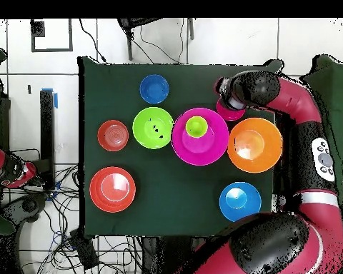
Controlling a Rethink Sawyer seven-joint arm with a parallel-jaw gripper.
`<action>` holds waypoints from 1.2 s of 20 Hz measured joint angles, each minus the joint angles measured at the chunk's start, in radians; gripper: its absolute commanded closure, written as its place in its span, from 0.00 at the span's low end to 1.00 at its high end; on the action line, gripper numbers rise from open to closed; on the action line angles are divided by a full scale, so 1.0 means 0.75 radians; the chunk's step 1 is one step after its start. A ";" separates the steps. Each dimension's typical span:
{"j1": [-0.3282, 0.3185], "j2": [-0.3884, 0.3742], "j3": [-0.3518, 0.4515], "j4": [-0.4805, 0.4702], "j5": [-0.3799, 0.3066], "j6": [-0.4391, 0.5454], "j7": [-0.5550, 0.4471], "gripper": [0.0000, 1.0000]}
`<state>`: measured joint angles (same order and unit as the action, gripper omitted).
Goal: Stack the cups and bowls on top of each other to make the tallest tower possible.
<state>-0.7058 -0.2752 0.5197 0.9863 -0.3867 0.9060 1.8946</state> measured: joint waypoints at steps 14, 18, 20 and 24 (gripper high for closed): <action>0.000 0.070 0.000 -0.003 -0.013 0.000 0.000 0.00; 0.000 0.071 -0.001 -0.003 -0.015 0.000 0.000 0.00; 0.000 0.071 -0.005 -0.003 -0.018 0.000 0.000 0.00; 0.005 0.071 -0.022 -0.003 -0.041 0.000 0.000 0.00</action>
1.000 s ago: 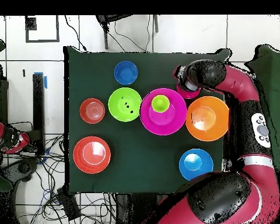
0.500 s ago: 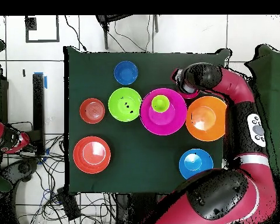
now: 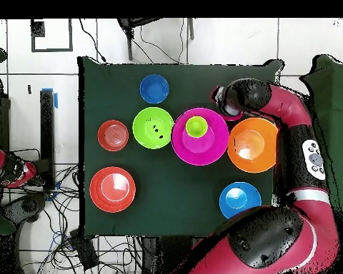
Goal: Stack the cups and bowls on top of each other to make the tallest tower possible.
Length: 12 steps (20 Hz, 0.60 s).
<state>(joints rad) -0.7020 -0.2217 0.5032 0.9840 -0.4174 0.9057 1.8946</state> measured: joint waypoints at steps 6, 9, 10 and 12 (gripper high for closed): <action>0.012 0.000 -0.031 -0.002 -0.048 0.000 0.000 0.00; 0.018 0.001 -0.049 -0.005 -0.077 0.000 0.000 0.00; 0.019 0.002 -0.053 -0.005 -0.082 0.000 0.000 0.00; 0.019 0.002 -0.057 -0.005 -0.083 0.000 0.000 0.00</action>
